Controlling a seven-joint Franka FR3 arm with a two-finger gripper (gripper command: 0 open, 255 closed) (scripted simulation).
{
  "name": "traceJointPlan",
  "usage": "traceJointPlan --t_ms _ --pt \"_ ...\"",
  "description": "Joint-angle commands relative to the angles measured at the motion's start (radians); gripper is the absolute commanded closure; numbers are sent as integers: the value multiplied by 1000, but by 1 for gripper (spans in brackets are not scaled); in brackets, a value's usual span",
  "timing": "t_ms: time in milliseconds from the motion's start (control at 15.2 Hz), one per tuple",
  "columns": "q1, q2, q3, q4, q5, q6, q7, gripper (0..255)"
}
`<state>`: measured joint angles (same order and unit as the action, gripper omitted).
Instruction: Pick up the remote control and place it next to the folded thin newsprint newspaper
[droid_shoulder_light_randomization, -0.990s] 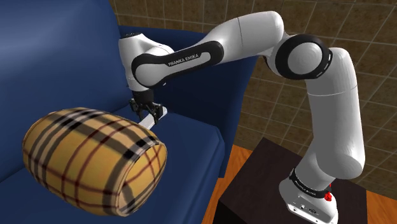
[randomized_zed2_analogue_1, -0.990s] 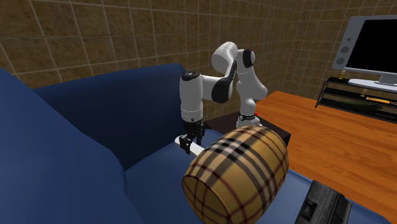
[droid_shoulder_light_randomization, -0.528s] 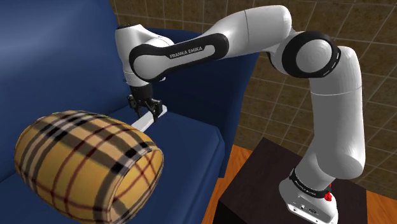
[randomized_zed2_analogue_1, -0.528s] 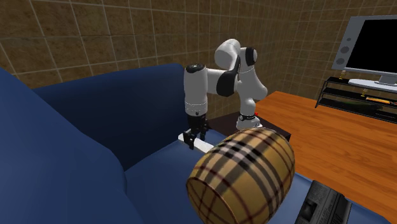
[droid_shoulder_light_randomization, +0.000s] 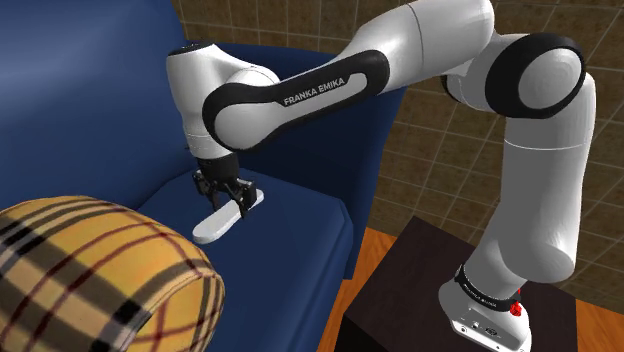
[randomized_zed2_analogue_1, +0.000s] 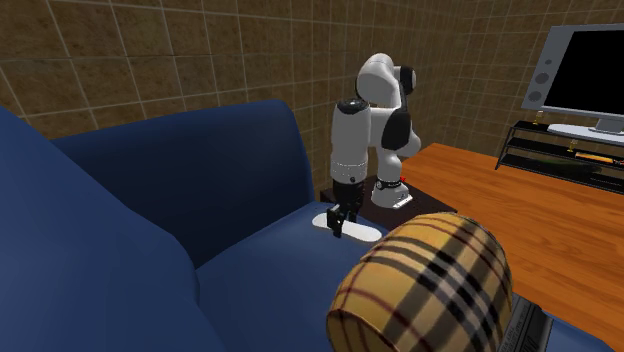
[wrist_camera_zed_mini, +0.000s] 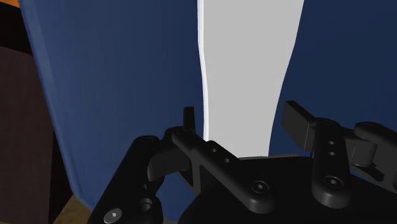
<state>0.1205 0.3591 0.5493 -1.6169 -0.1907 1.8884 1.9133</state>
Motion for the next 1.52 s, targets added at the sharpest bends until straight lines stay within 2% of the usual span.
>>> traceJointPlan --t_ms 0,594,1122,1452 --pt "23 -21 16 -36 6 16 43 255" --pt "127 -84 85 -127 28 45 220 255" --pt "257 -68 144 -121 10 42 413 255" --pt "261 -47 137 -163 -8 101 424 255"
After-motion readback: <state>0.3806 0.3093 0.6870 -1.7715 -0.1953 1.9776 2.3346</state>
